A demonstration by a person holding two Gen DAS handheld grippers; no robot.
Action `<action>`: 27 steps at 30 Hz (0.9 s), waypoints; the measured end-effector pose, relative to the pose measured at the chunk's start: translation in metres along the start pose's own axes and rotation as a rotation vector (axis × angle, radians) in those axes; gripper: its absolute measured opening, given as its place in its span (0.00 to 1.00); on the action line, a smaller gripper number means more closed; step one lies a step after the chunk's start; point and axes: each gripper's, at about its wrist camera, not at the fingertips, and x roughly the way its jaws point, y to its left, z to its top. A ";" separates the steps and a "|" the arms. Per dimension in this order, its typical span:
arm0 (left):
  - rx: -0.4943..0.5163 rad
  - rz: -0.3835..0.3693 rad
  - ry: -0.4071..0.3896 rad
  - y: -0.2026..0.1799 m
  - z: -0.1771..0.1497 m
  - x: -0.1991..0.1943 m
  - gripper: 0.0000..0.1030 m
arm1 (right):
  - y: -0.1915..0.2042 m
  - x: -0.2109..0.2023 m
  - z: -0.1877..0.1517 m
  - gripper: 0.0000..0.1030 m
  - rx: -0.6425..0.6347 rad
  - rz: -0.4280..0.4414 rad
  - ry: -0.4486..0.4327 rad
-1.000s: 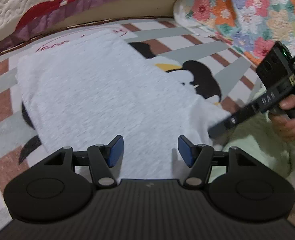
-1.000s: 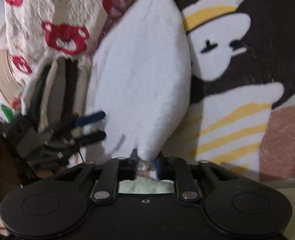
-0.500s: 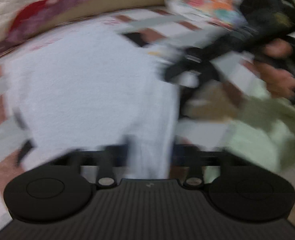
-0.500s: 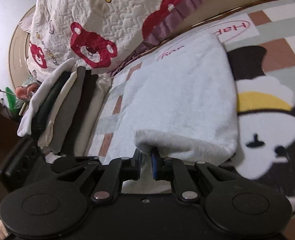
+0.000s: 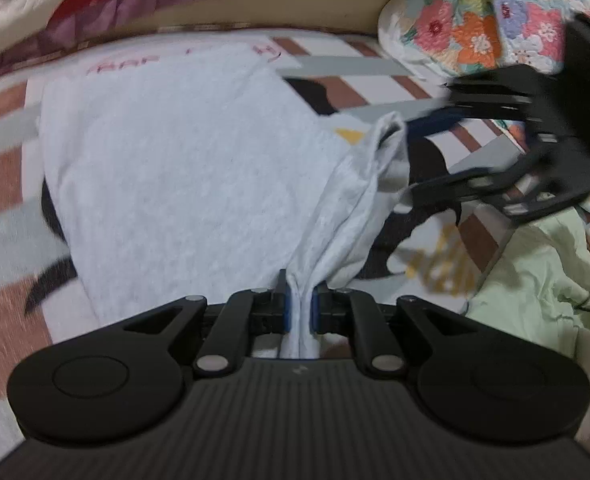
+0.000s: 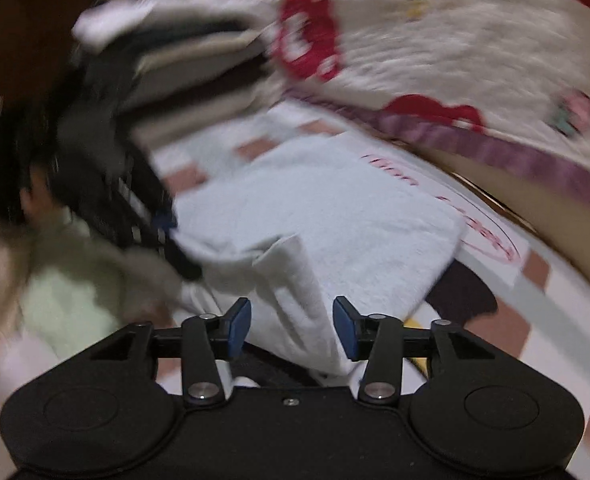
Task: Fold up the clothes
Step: 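Pinch the sweatshirt end with the left gripper while the right gripper pinches beside it, lifting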
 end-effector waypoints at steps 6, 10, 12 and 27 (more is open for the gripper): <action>-0.038 -0.006 -0.063 0.009 -0.003 -0.012 0.09 | -0.039 0.043 0.012 0.15 0.086 0.178 0.056; -0.042 0.010 -0.071 0.006 -0.001 -0.028 0.19 | -0.040 0.036 0.019 0.09 0.090 0.186 0.002; -0.003 0.028 -0.086 -0.002 -0.002 -0.041 0.44 | -0.034 0.021 0.022 0.09 0.076 0.156 -0.052; 0.106 0.269 -0.141 0.004 -0.007 -0.052 0.12 | -0.035 -0.015 0.040 0.09 0.146 0.042 -0.245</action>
